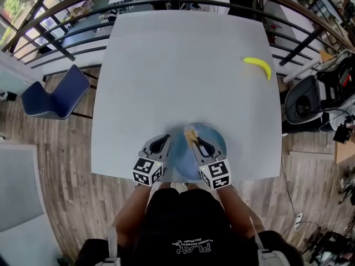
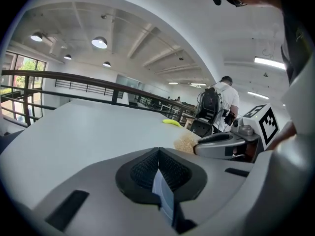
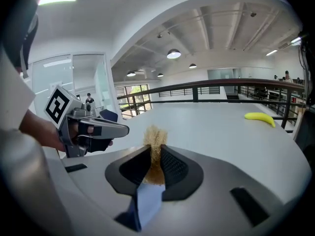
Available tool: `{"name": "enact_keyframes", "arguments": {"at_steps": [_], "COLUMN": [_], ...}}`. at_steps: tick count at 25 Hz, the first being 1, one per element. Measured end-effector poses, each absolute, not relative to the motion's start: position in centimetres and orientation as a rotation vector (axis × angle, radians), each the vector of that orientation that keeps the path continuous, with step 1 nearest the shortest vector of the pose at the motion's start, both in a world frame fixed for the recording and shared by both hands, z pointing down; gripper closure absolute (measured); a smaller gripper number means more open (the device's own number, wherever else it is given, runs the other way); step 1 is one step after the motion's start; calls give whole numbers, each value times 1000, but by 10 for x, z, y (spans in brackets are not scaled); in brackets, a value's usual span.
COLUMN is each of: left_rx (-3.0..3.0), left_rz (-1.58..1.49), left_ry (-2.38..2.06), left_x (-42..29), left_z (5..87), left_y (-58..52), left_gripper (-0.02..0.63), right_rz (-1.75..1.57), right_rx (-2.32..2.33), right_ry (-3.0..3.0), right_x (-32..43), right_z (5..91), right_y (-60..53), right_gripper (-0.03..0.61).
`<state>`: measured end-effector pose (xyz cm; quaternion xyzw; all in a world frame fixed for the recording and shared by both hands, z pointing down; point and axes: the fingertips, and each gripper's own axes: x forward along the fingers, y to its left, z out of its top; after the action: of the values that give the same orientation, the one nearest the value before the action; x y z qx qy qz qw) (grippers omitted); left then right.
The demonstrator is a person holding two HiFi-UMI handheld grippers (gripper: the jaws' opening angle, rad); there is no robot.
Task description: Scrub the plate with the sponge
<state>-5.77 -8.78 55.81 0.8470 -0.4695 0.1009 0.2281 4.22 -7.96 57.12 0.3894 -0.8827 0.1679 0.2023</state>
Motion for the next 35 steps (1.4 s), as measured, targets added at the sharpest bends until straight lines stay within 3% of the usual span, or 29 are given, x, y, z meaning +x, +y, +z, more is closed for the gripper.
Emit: {"name": "enact_keyframes", "arguments": {"at_steps": [16, 35], "left_rx": [2205, 2257], "left_rz": [302, 317], "left_ry": [-1326, -1245], "left_x": [-83, -49], "left_z": [603, 600], "left_y": [-88, -101], "left_gripper": [600, 600], "right_rz": [573, 568], "right_rx": [956, 1177], "right_ry": [-2205, -2008], "right_x": [11, 94], "right_z": [652, 653], "right_y": [-84, -104], "right_gripper": [511, 511]}}
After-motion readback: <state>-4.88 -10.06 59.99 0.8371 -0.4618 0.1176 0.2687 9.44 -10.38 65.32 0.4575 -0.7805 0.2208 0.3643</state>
